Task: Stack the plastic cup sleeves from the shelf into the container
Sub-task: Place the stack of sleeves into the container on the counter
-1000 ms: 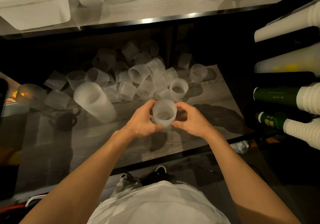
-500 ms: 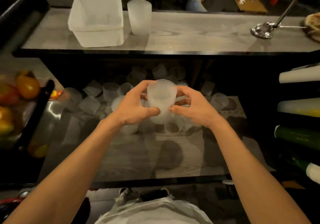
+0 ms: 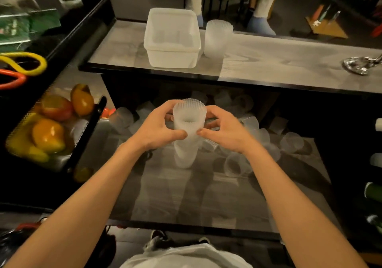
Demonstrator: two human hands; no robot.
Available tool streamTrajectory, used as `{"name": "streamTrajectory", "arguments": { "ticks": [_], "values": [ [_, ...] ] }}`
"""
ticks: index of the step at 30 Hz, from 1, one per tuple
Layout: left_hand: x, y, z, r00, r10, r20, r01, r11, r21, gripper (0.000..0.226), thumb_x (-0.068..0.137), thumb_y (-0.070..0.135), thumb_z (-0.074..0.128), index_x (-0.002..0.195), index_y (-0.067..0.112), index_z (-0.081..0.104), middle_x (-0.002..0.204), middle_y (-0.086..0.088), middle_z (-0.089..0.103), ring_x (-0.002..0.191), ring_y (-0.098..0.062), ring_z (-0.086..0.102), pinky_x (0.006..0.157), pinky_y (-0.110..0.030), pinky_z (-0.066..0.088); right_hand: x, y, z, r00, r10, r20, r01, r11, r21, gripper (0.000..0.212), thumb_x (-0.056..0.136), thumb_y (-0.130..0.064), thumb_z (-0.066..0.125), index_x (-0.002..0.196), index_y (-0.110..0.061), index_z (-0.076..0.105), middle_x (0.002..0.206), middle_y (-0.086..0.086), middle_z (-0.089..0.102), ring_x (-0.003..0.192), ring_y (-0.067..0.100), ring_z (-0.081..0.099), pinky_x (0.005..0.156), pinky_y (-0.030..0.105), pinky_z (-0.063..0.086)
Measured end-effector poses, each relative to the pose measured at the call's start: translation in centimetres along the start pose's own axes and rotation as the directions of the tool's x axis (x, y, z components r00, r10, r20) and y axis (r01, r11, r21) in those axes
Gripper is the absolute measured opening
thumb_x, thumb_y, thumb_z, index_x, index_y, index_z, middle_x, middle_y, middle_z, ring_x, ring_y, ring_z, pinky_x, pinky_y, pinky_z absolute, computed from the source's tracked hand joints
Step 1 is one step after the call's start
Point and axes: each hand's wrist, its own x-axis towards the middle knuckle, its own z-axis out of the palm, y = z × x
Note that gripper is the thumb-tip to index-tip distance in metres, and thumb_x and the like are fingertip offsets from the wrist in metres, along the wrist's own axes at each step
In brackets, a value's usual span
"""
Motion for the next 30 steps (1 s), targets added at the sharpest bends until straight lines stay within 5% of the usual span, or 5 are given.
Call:
{"name": "streamTrajectory", "arguments": {
  "ticks": [8, 13, 23, 30],
  "values": [
    [-0.1, -4.5, 1.5, 0.979, -0.068, 0.192, 0.075, 0.997, -0.029, 0.088, 0.063, 0.018, 0.089, 0.139, 0.029, 0.048, 0.128, 0.017, 0.059, 0.118, -0.001, 0.058, 0.097, -0.026, 0.051, 0.5, 2.5, 2.6, 0.988, 0.129, 0.09, -0.126, 0.991, -0.032, 0.061, 0.086, -0.028, 0.08, 0.139, -0.025, 0.051, 0.128, -0.011, 0.061, 0.115, 0.009, 0.062, 0.097, 0.029, 0.055],
    [-0.5, -6.7, 2.7, 0.964, -0.141, 0.223, 0.138, 0.99, 0.027, 0.089, 0.064, 0.03, 0.091, 0.141, 0.032, 0.047, 0.129, 0.016, 0.06, 0.118, -0.004, 0.058, 0.103, -0.041, 0.052, 0.3, 3.8, 4.3, 0.98, 0.174, 0.095, -0.174, 0.985, -0.009, 0.081, 0.075, -0.024, 0.084, 0.145, -0.032, 0.045, 0.132, -0.011, 0.061, 0.118, 0.011, 0.062, 0.101, 0.042, 0.055],
    [2.6, -0.2, -1.8, 0.994, -0.032, 0.107, 0.042, 0.994, -0.102, 0.077, 0.065, 0.04, 0.093, 0.133, 0.036, 0.057, 0.123, 0.016, 0.066, 0.11, -0.009, 0.066, 0.092, -0.038, 0.059, 0.6, -1.5, -1.2, 0.992, 0.03, -0.124, -0.003, 0.978, 0.207, 0.047, 0.087, -0.016, 0.08, 0.129, -0.026, 0.062, 0.12, -0.009, 0.071, 0.103, 0.013, 0.071, 0.09, 0.032, 0.06],
    [6.2, 8.6, -6.5, 0.998, 0.051, 0.022, -0.041, 0.943, -0.332, 0.066, 0.071, 0.035, 0.088, 0.13, 0.03, 0.06, 0.123, 0.008, 0.068, 0.106, -0.014, 0.072, 0.082, -0.046, 0.063, 2.2, -8.4, -6.1, 0.941, -0.124, -0.316, 0.195, 0.959, 0.204, 0.041, 0.092, -0.032, 0.075, 0.129, -0.031, 0.057, 0.128, -0.013, 0.066, 0.115, 0.005, 0.066, 0.098, 0.034, 0.056]
  ]
}}
